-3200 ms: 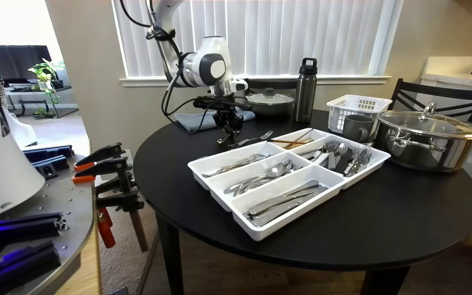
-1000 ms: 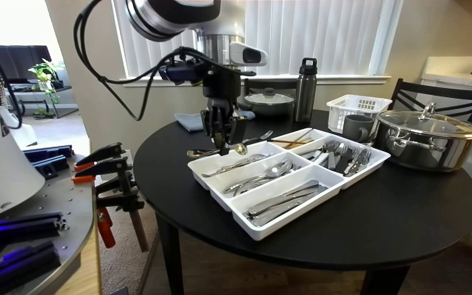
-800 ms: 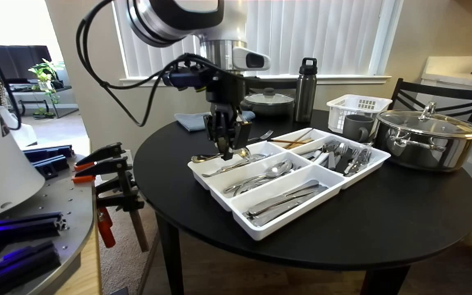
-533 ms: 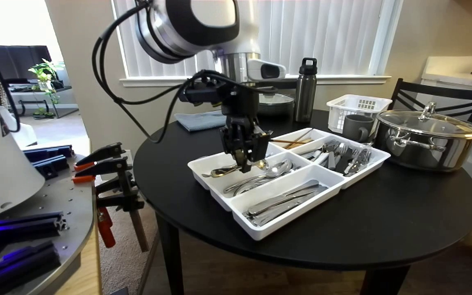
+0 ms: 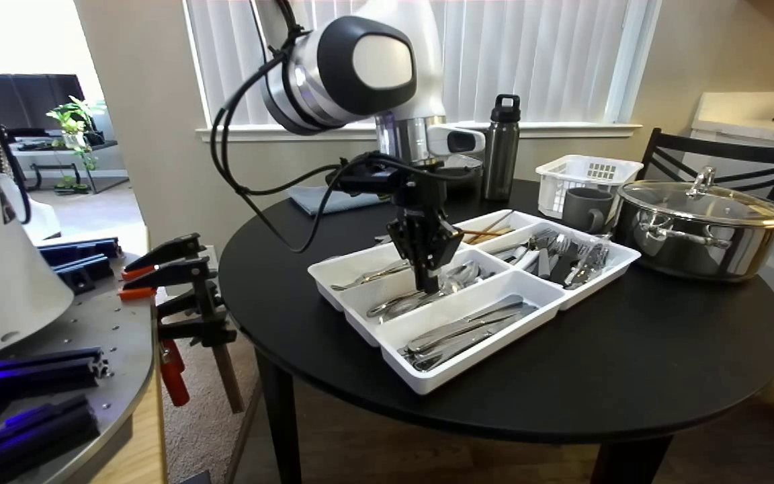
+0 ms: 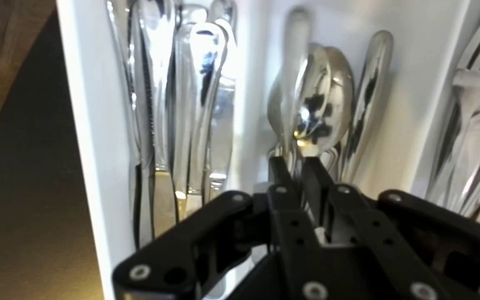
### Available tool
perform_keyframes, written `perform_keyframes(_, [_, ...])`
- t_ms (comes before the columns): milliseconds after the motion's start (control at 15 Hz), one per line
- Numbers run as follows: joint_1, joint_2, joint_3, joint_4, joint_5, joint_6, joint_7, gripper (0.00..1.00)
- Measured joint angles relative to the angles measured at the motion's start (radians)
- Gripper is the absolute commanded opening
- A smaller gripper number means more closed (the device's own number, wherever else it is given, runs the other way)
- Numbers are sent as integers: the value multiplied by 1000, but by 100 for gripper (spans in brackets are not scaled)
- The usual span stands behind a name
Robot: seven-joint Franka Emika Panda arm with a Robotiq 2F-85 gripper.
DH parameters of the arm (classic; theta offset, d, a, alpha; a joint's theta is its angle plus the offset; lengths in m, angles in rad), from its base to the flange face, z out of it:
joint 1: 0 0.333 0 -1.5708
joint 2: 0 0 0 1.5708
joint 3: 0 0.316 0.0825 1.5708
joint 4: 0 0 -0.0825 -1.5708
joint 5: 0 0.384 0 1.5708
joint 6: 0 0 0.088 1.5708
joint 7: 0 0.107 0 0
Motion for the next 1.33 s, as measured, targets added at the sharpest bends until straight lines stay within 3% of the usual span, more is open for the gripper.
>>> perform_keyframes(400, [-118,-67,270,-3,169,-4,-77,85])
perform_keyframes(533, [-104,-140,313,-16,175,-5,-81,98])
perform_keyframes(733, [-59,-241,325,-36,180,-11,-81,100])
perform_keyframes(867, [-78,-274,391,-46,263,-14,-136,100])
perform_keyframes(1200, [-274,-211,739,-19,667,-14,-436,100])
perform_keyframes(1333, [-324,-150,817,9,735,-15,-500,100])
